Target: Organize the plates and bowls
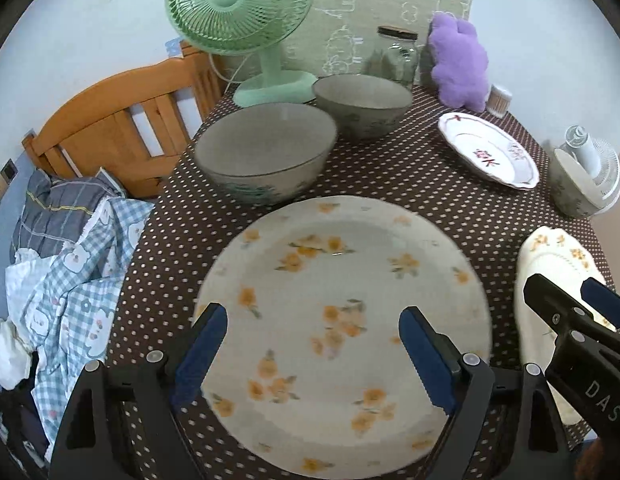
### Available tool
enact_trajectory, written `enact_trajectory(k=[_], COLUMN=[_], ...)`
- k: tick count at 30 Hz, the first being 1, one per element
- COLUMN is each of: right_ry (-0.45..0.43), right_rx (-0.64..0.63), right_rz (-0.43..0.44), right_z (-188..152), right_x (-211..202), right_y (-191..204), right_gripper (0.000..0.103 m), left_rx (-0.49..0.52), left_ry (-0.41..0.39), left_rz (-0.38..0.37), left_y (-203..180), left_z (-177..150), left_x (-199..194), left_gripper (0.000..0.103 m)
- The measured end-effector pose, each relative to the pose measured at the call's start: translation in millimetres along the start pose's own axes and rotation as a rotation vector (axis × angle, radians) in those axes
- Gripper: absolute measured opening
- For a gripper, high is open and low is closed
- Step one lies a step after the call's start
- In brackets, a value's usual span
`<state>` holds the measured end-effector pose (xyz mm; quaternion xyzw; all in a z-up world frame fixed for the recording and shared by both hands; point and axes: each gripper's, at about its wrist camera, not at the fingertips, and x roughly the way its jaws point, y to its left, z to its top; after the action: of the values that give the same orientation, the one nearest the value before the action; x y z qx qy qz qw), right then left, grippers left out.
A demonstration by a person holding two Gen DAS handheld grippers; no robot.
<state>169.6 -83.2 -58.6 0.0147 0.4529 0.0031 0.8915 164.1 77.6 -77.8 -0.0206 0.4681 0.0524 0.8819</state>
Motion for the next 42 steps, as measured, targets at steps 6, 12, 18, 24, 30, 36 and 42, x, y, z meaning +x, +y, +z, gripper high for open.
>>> enact_trajectory(k=[6, 12, 18, 24, 30, 36, 42], right_ry=[0.016, 0.05, 0.088, 0.135, 0.161, 0.178, 0.19], right_rx=[-0.039, -0.047, -0.044, -0.027, -0.039, -0.035, -0.041], right_rz=[0.027, 0.038, 0.024, 0.013, -0.018, -0.02, -0.013], right_z=[1.0, 2.5, 4.2, 1.6, -3.5, -1.9, -3.2], right_x=[10.4, 27.8, 46.5, 64.5, 75.9, 77.4, 69.2], right_y=[34.3, 58.4, 70.7, 70.3, 70.8, 69.8, 72.9], right_gripper=[0.078, 0.074, 0.074, 0.063, 0.058, 0.058, 0.058], left_rx=[0.024, 0.019, 0.026, 0.017, -0.001, 0.001, -0.017], left_ry=[-0.001, 0.025, 0.053, 0.097, 0.097, 0.113, 0.138], left_rz=[0.012, 0.02, 0.011, -0.014, -0.037, -0.048, -0.047], left_y=[14.5, 33.4, 41.5, 45.1, 43.7, 44.7, 49.7], left_z=[-2.0, -1.2, 0.6, 0.7, 3.4, 3.3, -1.0], left_x=[7.1, 22.9, 39.8, 55.0, 58.7, 57.3, 49.2], left_gripper=[0.089, 0.084, 0.081, 0.07, 0.071, 0.07, 0.07])
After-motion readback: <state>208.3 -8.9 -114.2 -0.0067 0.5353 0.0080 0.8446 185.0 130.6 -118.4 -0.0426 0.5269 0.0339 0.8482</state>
